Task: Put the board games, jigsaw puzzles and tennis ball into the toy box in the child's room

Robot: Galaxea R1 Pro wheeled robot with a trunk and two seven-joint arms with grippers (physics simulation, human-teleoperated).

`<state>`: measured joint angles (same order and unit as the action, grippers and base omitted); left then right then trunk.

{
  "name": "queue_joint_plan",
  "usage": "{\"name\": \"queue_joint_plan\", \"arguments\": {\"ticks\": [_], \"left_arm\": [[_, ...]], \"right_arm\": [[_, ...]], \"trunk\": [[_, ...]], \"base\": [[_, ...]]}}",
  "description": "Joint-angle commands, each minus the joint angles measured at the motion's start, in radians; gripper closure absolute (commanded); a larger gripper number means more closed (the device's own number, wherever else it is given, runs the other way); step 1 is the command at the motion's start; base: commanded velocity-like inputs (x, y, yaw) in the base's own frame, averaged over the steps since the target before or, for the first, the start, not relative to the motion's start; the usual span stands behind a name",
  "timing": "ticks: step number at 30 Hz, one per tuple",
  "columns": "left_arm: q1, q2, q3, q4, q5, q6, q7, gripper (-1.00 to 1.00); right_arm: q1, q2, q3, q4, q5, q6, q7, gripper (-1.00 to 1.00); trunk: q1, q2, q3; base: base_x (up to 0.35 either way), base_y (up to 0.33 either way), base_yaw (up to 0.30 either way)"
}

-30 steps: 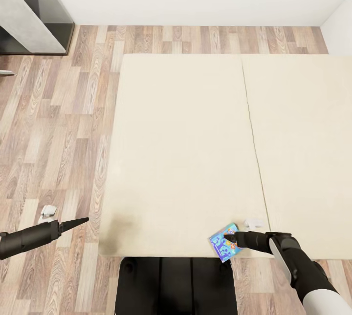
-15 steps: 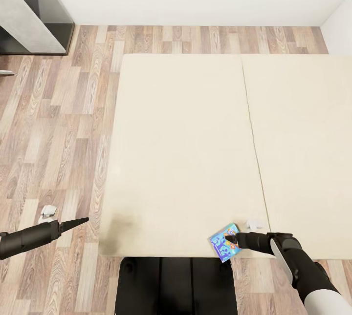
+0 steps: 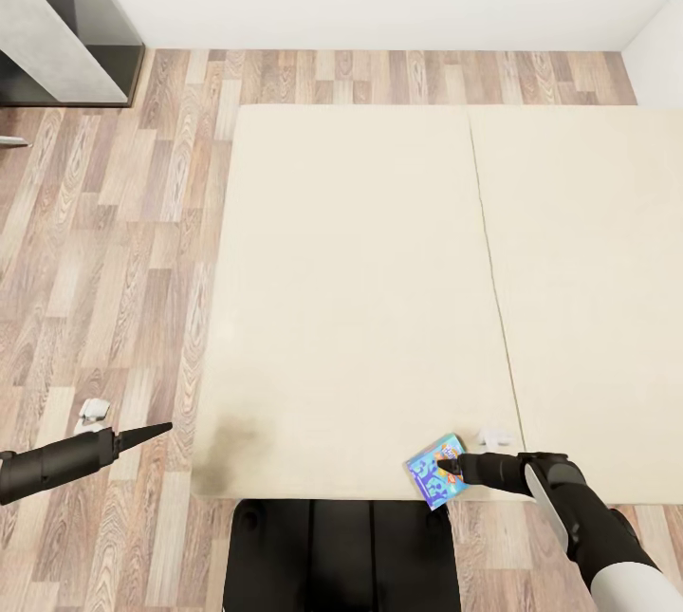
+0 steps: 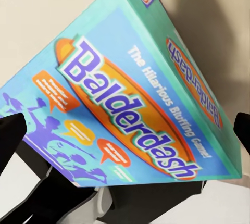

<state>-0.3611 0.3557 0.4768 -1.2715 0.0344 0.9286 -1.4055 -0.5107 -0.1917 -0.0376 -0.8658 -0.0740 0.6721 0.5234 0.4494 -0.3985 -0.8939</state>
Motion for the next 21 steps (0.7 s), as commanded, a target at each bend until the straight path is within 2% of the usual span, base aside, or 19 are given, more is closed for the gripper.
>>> {"name": "queue_joint_plan", "arguments": {"ticks": [1,21], "left_arm": [[0.0,0.0,0.0,0.0,0.001,0.01,-0.003,-1.0],[-0.001,-0.001,0.0,0.0,0.001,0.01,-0.003,-1.0]], "right_arm": [[0.0,0.0,-0.001,-0.001,-0.008,0.009,0.0,-1.0],[0.0,0.0,0.002,0.034,-0.006,0.011,0.0,-1.0]], "trunk": [[0.001,-0.002,-0.001],[0.001,-0.002,-0.001]], "base": [[0.0,0.0,0.0],[0.0,0.0,0.0]]}}
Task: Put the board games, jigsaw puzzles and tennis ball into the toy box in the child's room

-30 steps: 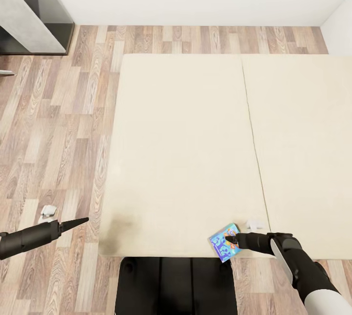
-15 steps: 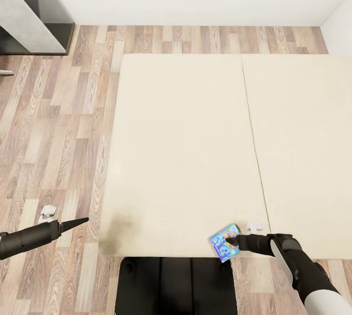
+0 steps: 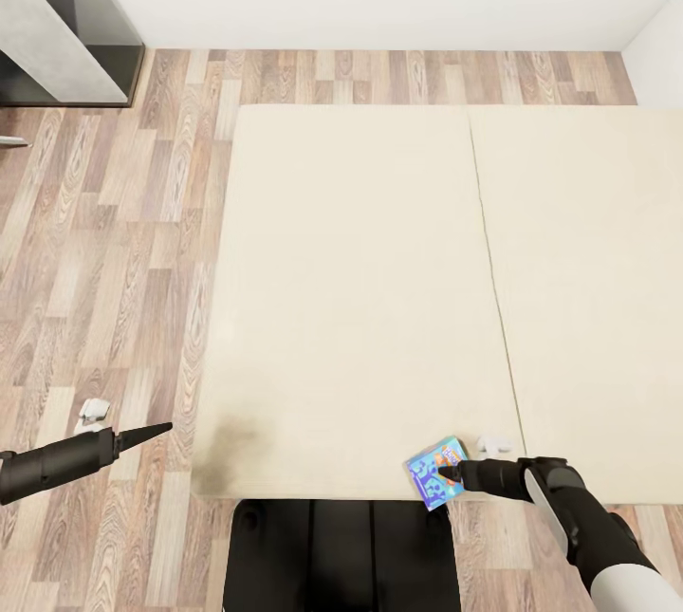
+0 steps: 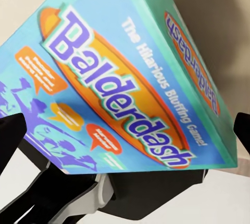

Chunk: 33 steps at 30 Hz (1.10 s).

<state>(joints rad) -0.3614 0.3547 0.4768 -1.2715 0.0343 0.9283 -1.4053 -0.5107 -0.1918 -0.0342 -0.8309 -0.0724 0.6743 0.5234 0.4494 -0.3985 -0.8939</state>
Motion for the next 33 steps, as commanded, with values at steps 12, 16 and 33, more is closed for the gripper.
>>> {"name": "queue_joint_plan", "arguments": {"ticks": [12,16,33], "left_arm": [[0.0,0.0,0.0,0.0,0.001,0.01,-0.003,-1.0],[0.0,0.0,0.0,0.0,0.001,0.011,-0.003,-1.0],[0.0,0.001,0.0,0.0,0.001,0.011,-0.003,-1.0]], "right_arm": [[0.0,0.001,0.021,-0.001,-0.007,0.008,0.0,-1.0],[0.0,0.005,0.028,0.0,-0.007,0.008,0.0,-1.0],[0.0,0.015,0.046,0.003,-0.01,0.008,0.0,-1.0]], "trunk": [[0.001,-0.002,-0.001],[0.001,-0.002,-0.001],[0.001,-0.002,-0.001]], "base": [[0.0,0.0,0.0],[0.0,0.0,0.0],[0.0,0.0,0.0]]}}
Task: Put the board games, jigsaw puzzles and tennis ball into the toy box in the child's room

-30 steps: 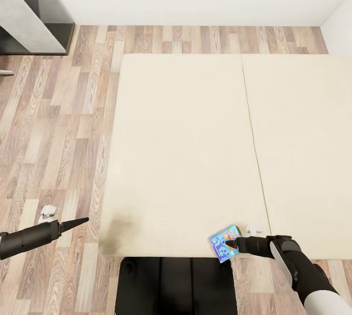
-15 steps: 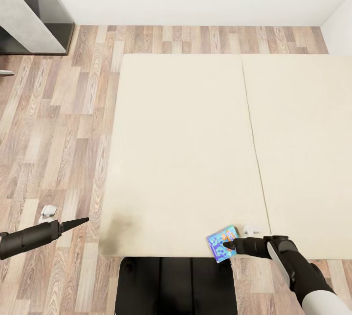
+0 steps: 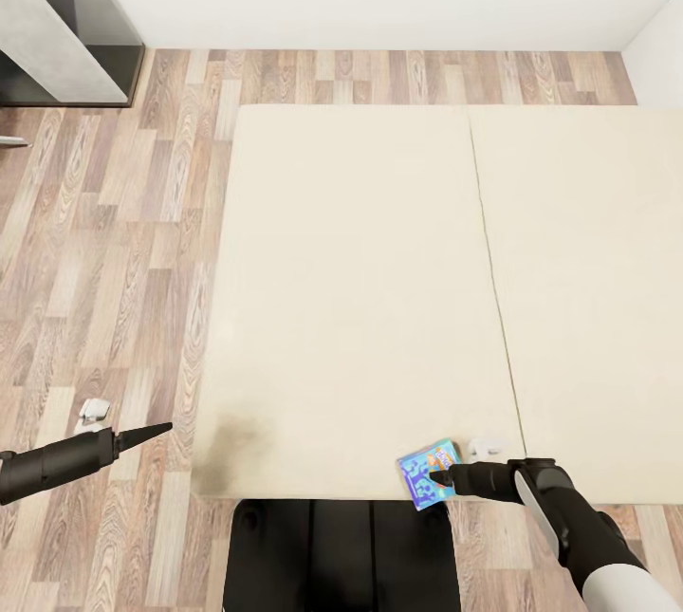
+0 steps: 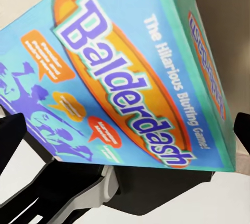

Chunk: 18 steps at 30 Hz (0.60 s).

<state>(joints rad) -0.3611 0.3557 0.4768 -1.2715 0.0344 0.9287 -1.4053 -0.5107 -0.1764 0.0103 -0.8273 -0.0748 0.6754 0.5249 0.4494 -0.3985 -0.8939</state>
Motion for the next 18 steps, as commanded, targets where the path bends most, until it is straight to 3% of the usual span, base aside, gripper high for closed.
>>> {"name": "queue_joint_plan", "arguments": {"ticks": [1,18], "left_arm": [[0.0,0.0,0.0,0.0,0.001,0.01,-0.003,-1.0],[0.0,0.0,0.0,0.0,0.001,0.01,-0.003,-1.0]], "right_arm": [[0.0,0.0,0.002,-0.001,-0.008,0.007,-0.001,-1.0],[-0.001,0.003,0.002,-0.001,-0.008,0.007,0.034,-1.0]], "trunk": [[0.001,-0.002,-0.001],[0.001,-0.002,-0.001]], "base": [[0.0,0.0,0.0],[0.0,0.0,0.0]]}}
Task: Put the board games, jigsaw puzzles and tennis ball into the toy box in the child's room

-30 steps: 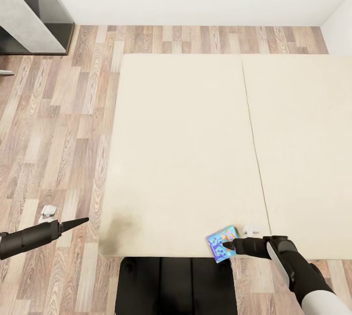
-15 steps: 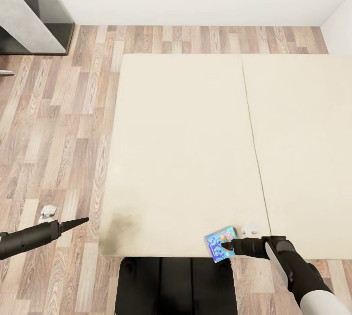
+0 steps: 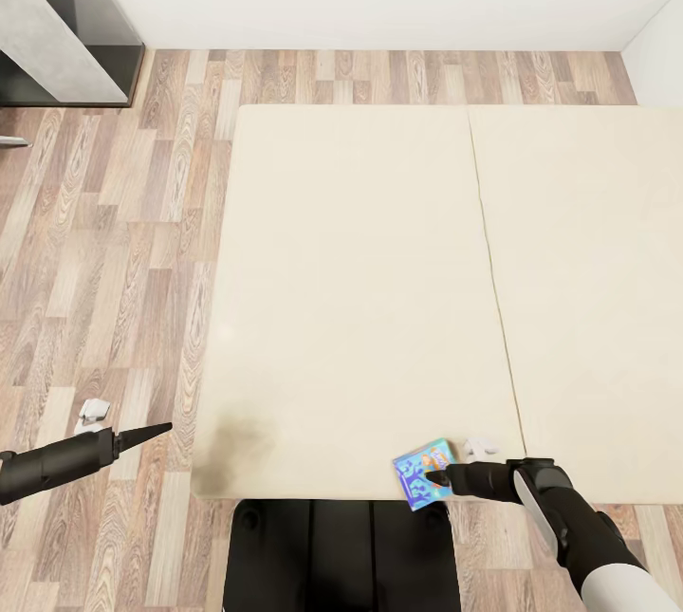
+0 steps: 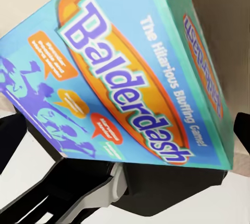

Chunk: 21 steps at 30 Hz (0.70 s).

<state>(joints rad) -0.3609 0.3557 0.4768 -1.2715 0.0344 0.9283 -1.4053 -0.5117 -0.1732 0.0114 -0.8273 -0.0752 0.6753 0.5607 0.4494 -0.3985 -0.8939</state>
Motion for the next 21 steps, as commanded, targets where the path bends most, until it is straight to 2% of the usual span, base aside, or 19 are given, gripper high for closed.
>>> {"name": "queue_joint_plan", "arguments": {"ticks": [1,16,21], "left_arm": [[0.0,0.0,0.0,0.0,0.001,0.01,-0.003,-1.0],[-0.001,0.0,0.0,0.0,0.001,0.011,-0.003,-1.0],[-0.001,0.0,0.0,0.0,0.001,0.01,-0.003,-1.0]], "right_arm": [[0.0,-0.001,0.001,-0.001,-0.008,0.007,0.003,-1.0],[-0.001,0.002,0.001,-0.001,-0.008,0.007,0.025,-1.0],[-0.001,0.013,0.001,-0.001,-0.008,0.007,0.025,-1.0]], "trunk": [[0.001,-0.002,-0.001],[0.001,-0.002,-0.001],[0.001,-0.002,-0.001]], "base": [[0.0,0.0,0.0],[0.0,0.0,0.0],[0.0,0.0,0.0]]}}
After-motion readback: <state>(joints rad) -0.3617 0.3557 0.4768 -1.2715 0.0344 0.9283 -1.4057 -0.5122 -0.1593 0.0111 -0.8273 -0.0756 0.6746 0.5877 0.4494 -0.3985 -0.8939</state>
